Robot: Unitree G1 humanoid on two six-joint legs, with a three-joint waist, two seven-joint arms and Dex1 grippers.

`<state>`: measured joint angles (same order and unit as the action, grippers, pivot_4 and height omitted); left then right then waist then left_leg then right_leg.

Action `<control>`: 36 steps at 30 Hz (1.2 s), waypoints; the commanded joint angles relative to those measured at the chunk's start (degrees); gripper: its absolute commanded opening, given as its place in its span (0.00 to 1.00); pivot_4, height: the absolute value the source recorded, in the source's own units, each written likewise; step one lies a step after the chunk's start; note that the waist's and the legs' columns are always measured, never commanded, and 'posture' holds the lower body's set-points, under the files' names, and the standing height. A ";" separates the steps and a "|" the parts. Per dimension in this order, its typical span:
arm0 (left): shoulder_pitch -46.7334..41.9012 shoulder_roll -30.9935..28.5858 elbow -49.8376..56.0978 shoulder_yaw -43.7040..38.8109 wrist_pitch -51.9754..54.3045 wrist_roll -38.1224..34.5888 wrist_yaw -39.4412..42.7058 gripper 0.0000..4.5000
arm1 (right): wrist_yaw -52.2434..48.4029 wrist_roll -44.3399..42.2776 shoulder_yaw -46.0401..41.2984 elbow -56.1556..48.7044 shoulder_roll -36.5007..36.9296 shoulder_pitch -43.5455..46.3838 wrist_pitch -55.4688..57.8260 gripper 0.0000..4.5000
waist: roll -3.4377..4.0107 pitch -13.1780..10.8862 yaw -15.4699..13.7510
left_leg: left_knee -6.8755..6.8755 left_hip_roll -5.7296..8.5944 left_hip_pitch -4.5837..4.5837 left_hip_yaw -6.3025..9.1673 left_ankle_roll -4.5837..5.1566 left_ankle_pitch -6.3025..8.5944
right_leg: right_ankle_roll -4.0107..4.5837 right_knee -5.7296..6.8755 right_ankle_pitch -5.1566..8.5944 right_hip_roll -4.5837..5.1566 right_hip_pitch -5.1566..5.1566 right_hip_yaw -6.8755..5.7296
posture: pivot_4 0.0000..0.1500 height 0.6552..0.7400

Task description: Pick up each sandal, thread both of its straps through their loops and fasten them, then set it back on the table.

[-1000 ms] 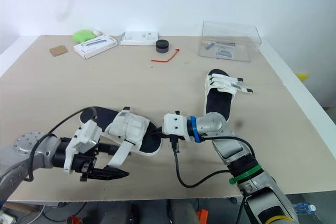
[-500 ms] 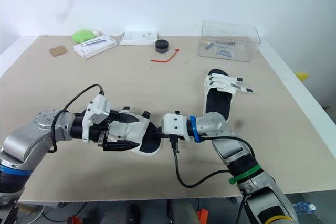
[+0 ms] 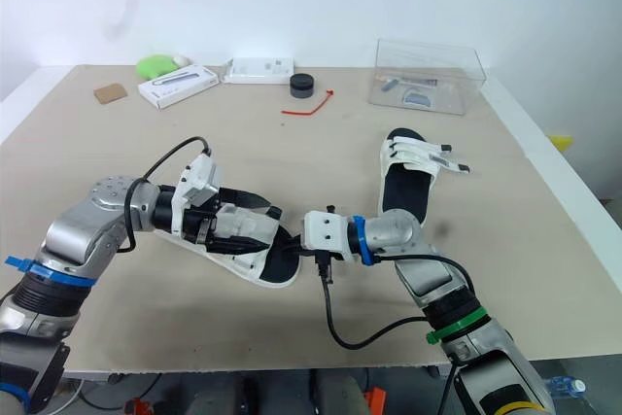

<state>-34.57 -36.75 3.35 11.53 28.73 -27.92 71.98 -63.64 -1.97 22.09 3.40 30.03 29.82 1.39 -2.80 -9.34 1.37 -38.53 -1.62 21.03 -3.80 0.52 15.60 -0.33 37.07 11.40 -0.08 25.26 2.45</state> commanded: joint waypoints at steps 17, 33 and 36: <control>-17.01 2.80 -23.13 8.13 -2.11 9.39 12.52 0.01 | 0.67 2.64 1.24 1.57 0.76 -1.46 1.41 0.00 | 0.00 0.00 -0.02 | -0.06 0.11 0.03 0.04 0.01 0.00 | 0.04 0.00 0.02 -0.12 0.00 -0.06 | 1.00 1.00; -23.09 8.36 -36.78 11.19 -11.40 19.19 19.12 0.01 | 1.93 2.71 0.97 0.52 0.97 -2.19 2.07 0.00 | 0.00 0.00 0.10 | -0.05 0.03 0.10 0.05 0.18 0.11 | -0.03 0.00 -0.03 -0.25 0.05 0.02 | 1.00 1.00; -24.00 9.17 -38.97 10.20 -13.69 20.40 18.23 0.01 | 2.13 2.72 1.09 0.23 0.86 -2.45 2.24 0.00 | 0.00 0.00 0.10 | -0.05 0.03 0.09 0.04 0.19 0.11 | -0.04 0.00 -0.03 -0.25 0.05 0.04 | 1.00 1.00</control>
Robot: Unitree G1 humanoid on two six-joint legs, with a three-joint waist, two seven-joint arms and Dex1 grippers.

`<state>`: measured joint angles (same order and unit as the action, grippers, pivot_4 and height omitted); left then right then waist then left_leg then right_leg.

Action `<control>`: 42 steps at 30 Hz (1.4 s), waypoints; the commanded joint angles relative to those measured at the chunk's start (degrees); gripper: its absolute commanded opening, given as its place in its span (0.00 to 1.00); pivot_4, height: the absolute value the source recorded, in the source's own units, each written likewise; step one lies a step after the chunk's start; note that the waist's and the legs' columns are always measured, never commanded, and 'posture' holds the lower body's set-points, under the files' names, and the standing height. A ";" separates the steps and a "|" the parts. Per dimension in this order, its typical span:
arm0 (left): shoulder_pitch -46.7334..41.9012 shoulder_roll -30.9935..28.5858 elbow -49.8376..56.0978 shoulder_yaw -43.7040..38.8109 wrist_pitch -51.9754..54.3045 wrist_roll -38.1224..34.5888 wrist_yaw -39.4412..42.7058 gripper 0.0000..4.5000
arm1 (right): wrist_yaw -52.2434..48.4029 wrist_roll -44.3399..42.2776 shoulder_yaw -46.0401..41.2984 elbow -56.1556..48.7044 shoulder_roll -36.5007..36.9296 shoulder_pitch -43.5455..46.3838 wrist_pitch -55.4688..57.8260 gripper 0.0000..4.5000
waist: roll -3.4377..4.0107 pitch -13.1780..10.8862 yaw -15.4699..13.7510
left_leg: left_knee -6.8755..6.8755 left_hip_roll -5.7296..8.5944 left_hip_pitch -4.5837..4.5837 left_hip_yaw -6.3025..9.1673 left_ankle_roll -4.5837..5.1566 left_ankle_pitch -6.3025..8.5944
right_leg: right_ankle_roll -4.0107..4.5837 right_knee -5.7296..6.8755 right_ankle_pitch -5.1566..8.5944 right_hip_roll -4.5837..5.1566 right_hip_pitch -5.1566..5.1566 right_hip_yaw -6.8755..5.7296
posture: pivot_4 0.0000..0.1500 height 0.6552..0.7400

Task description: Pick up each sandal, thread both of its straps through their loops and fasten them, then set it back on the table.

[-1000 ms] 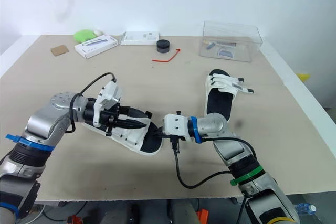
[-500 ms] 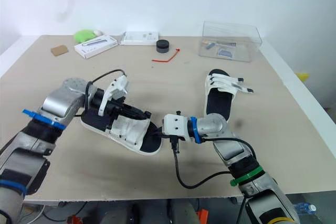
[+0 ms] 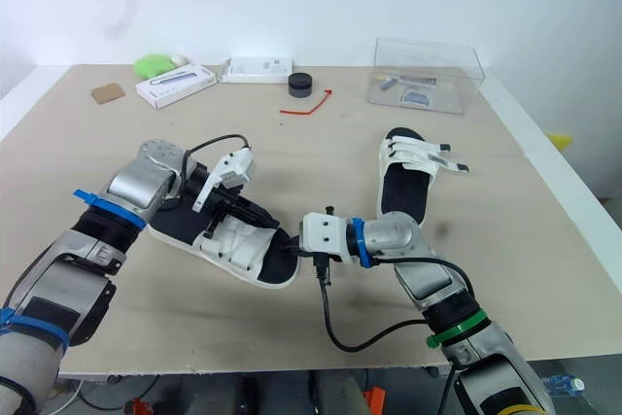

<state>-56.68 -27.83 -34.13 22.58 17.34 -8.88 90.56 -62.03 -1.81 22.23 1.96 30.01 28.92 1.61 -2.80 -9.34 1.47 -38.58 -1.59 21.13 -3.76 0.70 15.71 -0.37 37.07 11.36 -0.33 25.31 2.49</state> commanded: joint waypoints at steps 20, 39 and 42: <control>13.53 -15.33 5.99 -20.63 -9.35 -3.28 -9.70 0.77 | 0.35 -0.17 -2.02 1.94 1.57 -1.45 3.04 0.00 | 0.00 0.00 0.14 | -0.02 -0.08 0.03 -0.04 0.01 0.01 | -0.10 0.02 -0.05 0.25 0.02 -0.04 | 1.00 1.00; 18.23 -10.27 10.18 -17.89 -17.96 -3.16 -9.79 1.00 | -3.69 -26.07 -24.28 -13.07 8.98 -11.15 16.40 0.99 | 0.01 -0.03 -0.28 | -0.16 0.18 0.37 -0.03 0.26 0.51 | -0.12 -0.05 0.13 0.52 0.14 -0.04 | 1.00 1.00; 18.19 -9.57 10.31 -16.93 -19.24 -3.12 -8.45 1.00 | -1.70 -27.89 -26.51 -13.54 8.76 -11.16 17.95 0.99 | 0.01 -0.03 -0.29 | -0.16 0.19 0.38 -0.03 0.25 0.51 | -0.12 -0.05 0.13 0.53 0.13 -0.03 | 1.00 1.00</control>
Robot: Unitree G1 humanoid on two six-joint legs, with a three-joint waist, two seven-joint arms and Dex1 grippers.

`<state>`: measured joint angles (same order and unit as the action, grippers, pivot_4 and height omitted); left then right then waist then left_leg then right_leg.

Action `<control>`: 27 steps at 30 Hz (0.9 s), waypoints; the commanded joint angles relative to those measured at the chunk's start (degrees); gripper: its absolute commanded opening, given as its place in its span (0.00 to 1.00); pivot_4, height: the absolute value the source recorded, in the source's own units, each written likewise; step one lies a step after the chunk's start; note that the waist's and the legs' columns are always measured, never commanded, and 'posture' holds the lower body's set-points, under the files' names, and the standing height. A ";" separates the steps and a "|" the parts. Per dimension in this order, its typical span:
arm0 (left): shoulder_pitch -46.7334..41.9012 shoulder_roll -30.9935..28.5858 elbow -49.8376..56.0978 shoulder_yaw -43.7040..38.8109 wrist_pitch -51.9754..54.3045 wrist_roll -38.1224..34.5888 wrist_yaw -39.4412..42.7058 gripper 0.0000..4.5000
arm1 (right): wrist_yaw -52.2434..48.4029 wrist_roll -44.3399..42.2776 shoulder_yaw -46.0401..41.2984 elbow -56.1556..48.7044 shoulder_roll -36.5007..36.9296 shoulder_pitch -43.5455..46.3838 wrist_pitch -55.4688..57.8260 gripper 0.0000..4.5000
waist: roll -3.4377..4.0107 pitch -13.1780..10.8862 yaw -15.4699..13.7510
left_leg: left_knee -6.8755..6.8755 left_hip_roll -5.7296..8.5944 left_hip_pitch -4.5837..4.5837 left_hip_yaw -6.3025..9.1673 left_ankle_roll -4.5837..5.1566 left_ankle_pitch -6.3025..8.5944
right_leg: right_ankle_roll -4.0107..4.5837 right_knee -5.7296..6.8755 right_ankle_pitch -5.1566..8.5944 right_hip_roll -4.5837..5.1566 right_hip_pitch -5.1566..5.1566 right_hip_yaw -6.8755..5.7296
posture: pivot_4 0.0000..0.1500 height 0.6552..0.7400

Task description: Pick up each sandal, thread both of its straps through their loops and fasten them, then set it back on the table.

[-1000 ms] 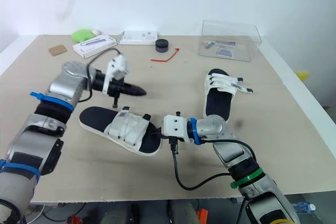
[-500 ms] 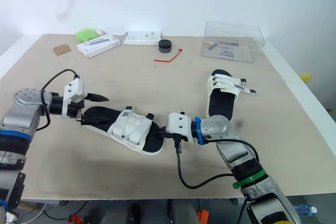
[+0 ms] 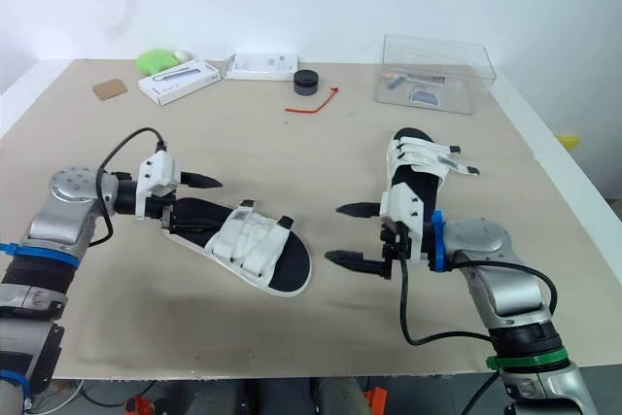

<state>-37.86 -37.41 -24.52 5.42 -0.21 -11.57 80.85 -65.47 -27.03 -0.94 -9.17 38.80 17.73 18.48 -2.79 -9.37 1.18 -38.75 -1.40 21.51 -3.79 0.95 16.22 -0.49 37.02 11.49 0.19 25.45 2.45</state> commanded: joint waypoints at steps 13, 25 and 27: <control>-3.56 5.89 -1.25 3.24 -5.39 -0.08 2.80 1.00 | 5.29 -1.62 -4.37 -3.49 0.23 -1.00 -0.51 0.99 | 0.00 0.00 -0.02 | -0.05 0.10 0.02 0.00 0.00 0.00 | -0.13 0.00 0.04 0.06 -0.02 0.02 | 1.00 1.00; -7.16 9.62 -8.70 3.24 -6.84 3.26 -5.00 0.08 | 5.83 -2.07 -3.65 -4.67 -0.56 -1.35 -0.44 1.00 | 0.00 0.00 -0.02 | -0.08 0.11 0.01 0.04 0.04 0.02 | -0.13 0.01 0.04 0.07 -0.06 0.02 | 1.00 1.00; -8.30 9.80 -9.65 2.37 -5.76 4.46 -9.76 0.00 | 6.20 -1.89 -3.60 -4.92 -0.77 -1.26 -0.39 1.00 | 0.00 0.00 -0.02 | -0.10 0.13 0.00 0.05 0.04 0.02 | -0.15 0.01 0.03 0.08 -0.08 0.02 | 1.00 1.00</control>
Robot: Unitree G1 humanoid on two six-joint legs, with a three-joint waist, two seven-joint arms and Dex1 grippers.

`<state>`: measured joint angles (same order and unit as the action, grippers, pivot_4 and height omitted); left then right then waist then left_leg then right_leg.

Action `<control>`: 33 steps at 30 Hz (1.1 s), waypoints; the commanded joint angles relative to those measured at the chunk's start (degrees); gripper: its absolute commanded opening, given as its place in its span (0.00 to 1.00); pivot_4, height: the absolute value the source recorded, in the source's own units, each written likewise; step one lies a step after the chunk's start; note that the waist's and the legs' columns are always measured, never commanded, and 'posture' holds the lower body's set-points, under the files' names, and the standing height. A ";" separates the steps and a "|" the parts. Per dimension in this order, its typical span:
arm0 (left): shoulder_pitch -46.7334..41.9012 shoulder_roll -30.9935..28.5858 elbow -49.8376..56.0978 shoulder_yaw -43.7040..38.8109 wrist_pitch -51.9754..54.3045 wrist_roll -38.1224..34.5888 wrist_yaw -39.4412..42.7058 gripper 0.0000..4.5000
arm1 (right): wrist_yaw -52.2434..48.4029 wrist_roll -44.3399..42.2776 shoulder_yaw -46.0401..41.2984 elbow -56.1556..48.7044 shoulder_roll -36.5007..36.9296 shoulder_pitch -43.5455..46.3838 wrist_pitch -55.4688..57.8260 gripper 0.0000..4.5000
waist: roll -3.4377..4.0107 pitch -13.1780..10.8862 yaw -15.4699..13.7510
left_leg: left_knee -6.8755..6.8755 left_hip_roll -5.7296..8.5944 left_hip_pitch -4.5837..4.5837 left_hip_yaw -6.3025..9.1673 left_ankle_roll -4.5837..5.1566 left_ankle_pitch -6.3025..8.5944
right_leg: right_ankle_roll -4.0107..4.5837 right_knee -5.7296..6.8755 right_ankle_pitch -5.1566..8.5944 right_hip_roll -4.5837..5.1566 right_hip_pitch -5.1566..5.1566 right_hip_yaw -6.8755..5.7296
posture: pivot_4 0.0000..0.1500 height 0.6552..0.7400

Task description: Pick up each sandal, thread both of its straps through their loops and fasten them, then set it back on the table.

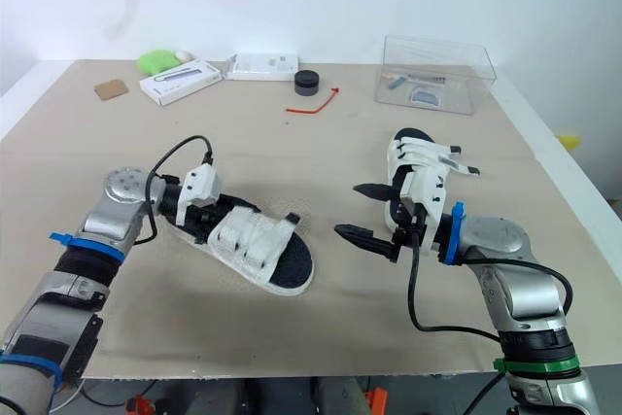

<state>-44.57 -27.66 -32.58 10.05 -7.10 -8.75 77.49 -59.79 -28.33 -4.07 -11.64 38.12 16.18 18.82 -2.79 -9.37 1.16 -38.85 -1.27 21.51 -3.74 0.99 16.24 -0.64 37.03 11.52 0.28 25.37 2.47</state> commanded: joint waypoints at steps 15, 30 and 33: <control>-15.15 3.40 -16.06 -17.02 26.84 9.41 -70.92 0.00 | 5.96 2.33 2.39 0.27 -4.01 5.18 -0.36 1.00 | -0.08 -0.05 -0.06 | 0.00 -0.21 0.04 0.01 -0.13 0.01 | 0.12 0.02 -0.24 -0.04 0.08 -0.11 | 1.00 1.00; -12.56 6.13 -10.44 -20.05 34.43 7.82 -80.00 0.50 | 5.53 7.77 6.01 8.27 -6.59 9.09 -6.15 1.00 | -0.08 -0.06 0.05 | -0.01 0.13 0.09 0.00 -0.31 0.06 | 0.03 0.01 -0.24 0.69 0.08 -0.60 | 1.00 1.00; -10.40 5.97 -5.70 -19.88 37.29 7.71 -79.27 0.78 | 5.45 8.19 6.03 8.93 -6.80 9.47 -6.41 1.00 | -0.08 -0.06 0.02 | 0.00 0.12 0.09 0.04 -0.36 0.03 | 0.05 0.03 -0.25 0.69 0.08 -0.63 | 1.00 1.00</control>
<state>-54.65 -20.98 -42.43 -9.50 29.28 -0.62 -1.92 -54.08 -19.99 2.31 -1.89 31.34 24.03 13.71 -2.87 -9.43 1.18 -38.85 -1.14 21.60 -3.68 0.62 16.26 -0.59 37.06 11.27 0.98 25.45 1.84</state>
